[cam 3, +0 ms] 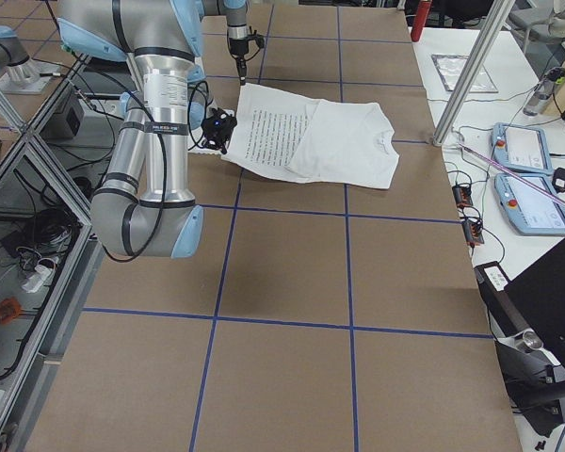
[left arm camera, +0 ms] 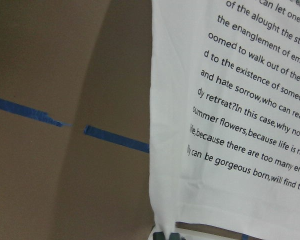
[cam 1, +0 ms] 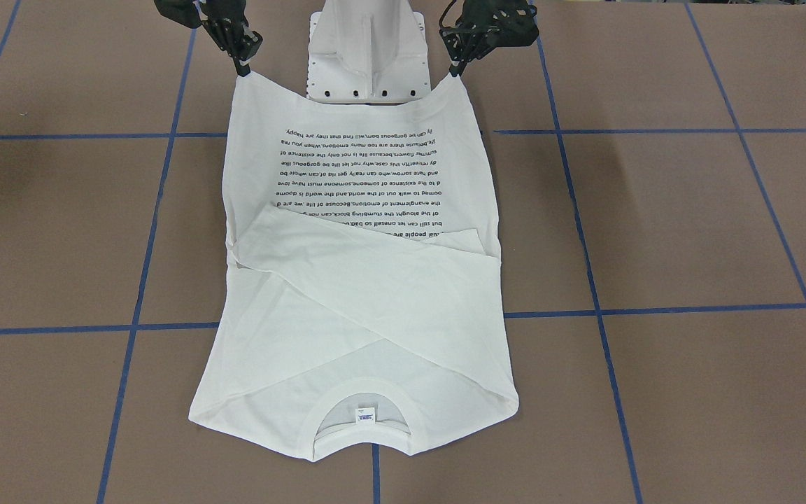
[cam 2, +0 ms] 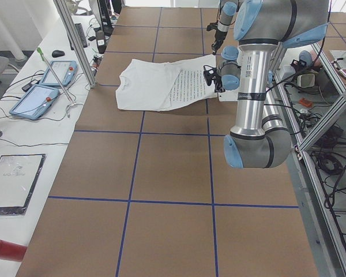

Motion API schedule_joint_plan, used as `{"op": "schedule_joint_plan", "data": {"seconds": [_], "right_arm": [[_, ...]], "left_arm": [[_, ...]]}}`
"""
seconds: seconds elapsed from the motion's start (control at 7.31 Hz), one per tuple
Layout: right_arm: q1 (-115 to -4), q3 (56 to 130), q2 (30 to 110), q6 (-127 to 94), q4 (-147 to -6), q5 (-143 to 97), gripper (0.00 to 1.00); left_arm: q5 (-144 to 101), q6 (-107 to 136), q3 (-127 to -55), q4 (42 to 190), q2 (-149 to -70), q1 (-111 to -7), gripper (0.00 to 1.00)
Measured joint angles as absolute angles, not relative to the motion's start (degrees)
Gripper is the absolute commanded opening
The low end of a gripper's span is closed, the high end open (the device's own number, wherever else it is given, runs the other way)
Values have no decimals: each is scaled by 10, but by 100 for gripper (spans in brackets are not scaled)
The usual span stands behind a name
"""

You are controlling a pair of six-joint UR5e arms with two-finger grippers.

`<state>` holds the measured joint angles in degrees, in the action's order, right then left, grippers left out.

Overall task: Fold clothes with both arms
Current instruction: 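Lift the hem with both grippers and fold it toward the collar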

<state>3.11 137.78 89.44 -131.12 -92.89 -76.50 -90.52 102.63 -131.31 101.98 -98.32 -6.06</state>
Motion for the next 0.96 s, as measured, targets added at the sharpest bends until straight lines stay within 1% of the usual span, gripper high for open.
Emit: {"op": "schedule_joint_plan", "data": {"seconds": [0.27, 0.41, 0.55, 0.68, 0.96], "right_arm": [[-25, 1377, 877, -1279, -929, -768, 0], [-56, 1370, 852, -1243, -932, -769, 0], [-92, 1358, 828, -1208, -939, -778, 0], [-139, 1341, 805, -1176, -945, -804, 0], [-238, 1289, 755, -1117, -957, -864, 0]], "left_arm": [[-908, 936, -1299, 1017, -1025, -121, 0], [-908, 898, -1279, 1019, -1038, -158, 0], [-909, 860, -1249, 1024, -1054, -200, 0], [-918, 806, -1204, 1030, -1082, -248, 0], [-955, 718, -1115, 1043, -1136, -336, 0]]}}
